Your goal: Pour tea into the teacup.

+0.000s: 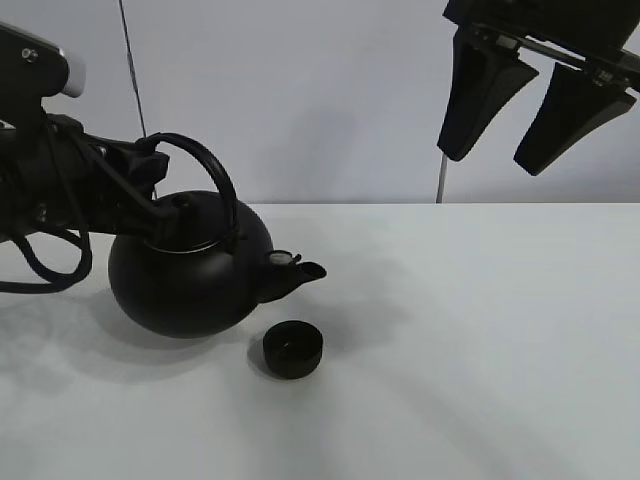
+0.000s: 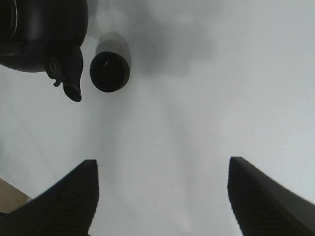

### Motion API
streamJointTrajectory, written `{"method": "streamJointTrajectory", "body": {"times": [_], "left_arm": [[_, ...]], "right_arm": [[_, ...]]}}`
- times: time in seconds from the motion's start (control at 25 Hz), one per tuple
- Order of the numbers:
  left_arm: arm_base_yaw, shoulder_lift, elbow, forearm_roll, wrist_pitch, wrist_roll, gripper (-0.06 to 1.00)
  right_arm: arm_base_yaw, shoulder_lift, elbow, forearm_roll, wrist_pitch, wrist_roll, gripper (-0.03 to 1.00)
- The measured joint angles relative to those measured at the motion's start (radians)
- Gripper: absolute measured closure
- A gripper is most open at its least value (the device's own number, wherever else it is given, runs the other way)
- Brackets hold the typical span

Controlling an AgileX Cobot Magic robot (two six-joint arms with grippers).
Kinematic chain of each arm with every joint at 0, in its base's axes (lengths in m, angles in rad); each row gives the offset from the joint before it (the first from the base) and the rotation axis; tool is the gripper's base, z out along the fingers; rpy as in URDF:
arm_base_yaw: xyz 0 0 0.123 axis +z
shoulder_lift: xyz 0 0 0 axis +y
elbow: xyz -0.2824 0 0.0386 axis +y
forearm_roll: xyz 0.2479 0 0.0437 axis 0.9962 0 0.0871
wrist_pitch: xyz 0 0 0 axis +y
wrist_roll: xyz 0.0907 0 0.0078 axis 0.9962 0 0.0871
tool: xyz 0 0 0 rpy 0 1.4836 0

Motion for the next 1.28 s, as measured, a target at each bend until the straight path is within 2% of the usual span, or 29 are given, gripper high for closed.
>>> {"method": "streamJointTrajectory", "body": {"times": [0.32, 0.48, 0.8, 1.28], "left_arm": [[0.000, 0.007, 0.000, -0.008, 0.067, 0.057, 0.82], [0.000, 0.006, 0.000, -0.056, 0.077, 0.100, 0.82], [0.000, 0.008, 0.000, -0.111, 0.080, 0.113, 0.82], [0.000, 0.008, -0.004, -0.135, 0.080, -0.007, 0.82]], "right_arm": [[0.000, 0.000, 0.000, 0.000, 0.000, 0.000, 0.46], [0.000, 0.000, 0.000, 0.002, 0.000, 0.000, 0.46], [0.000, 0.000, 0.000, 0.002, 0.000, 0.000, 0.46], [0.000, 0.000, 0.000, 0.009, -0.001, 0.000, 0.46]]}}
